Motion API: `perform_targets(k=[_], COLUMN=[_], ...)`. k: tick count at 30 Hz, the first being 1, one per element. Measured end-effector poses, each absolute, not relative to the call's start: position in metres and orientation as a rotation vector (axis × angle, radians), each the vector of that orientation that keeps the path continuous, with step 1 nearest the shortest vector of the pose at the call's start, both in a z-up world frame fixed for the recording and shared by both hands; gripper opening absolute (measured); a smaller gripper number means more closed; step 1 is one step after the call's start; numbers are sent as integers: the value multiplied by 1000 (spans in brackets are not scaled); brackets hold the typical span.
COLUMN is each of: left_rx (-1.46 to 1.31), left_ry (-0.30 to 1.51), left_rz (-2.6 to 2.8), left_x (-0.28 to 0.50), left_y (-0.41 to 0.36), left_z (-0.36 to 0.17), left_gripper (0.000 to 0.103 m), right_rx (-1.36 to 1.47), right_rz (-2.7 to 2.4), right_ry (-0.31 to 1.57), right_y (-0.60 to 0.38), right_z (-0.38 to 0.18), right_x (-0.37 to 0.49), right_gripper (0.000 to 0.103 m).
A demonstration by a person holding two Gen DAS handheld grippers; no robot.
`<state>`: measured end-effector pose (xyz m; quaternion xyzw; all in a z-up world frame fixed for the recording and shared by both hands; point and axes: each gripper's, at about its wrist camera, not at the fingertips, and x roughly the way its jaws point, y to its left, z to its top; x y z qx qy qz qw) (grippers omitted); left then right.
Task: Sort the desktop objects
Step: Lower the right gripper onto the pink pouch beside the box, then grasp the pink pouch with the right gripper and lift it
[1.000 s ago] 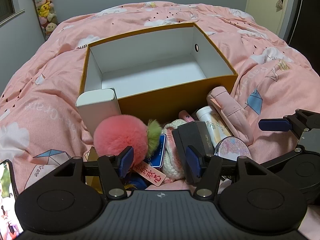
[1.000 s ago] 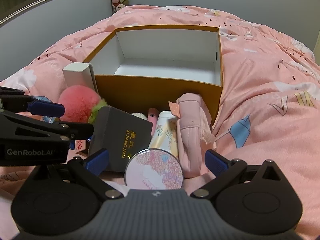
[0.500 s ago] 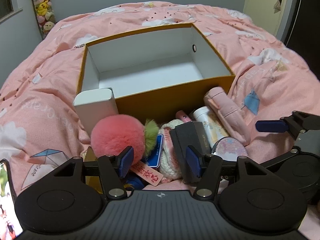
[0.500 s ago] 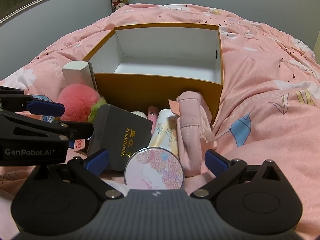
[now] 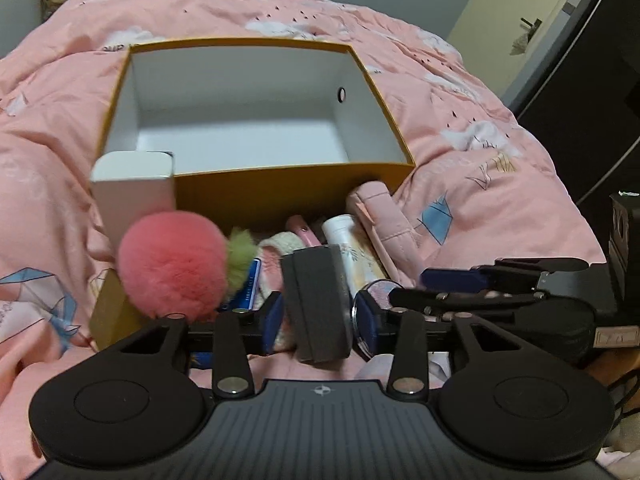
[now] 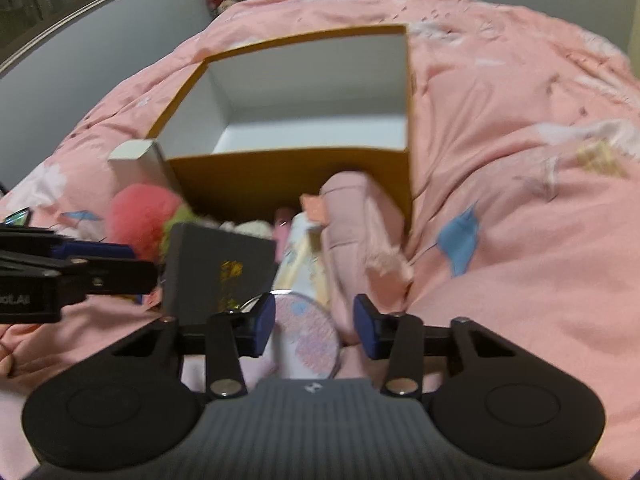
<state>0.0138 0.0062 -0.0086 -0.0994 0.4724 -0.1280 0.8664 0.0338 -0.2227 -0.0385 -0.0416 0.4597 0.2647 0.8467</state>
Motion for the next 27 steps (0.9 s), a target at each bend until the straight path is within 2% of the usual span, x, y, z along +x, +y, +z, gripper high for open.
perform_targets(k=[11,12,13,20,26,27], left_rx=[-184,-183,-184,-222,-223,-226], left_ry=[1073,1079,1080,1074,1035,1026], left_rz=[-264,-261,-259,-262,-255,-252], left_x=[38,39,39,42,38,37], left_y=[-9,-10,-9,-3,-1,-1], left_z=[-29,-31,-31,-32,-23,-20], left_gripper=[51,50,43,41,40,40], right_rx=[-59,-56,-63,-110,-120,-115], right_rz=[572,569,561,491,500,502], right_ry=[982,976,966,947,954,954], right_y=[-227,-228,-228,-229,-227,-228], right_z=[-38,-36,-35,-40,-51,-51], right_x=[41,44,45,63,70,70], right_gripper=[44,44,44,43,32,26])
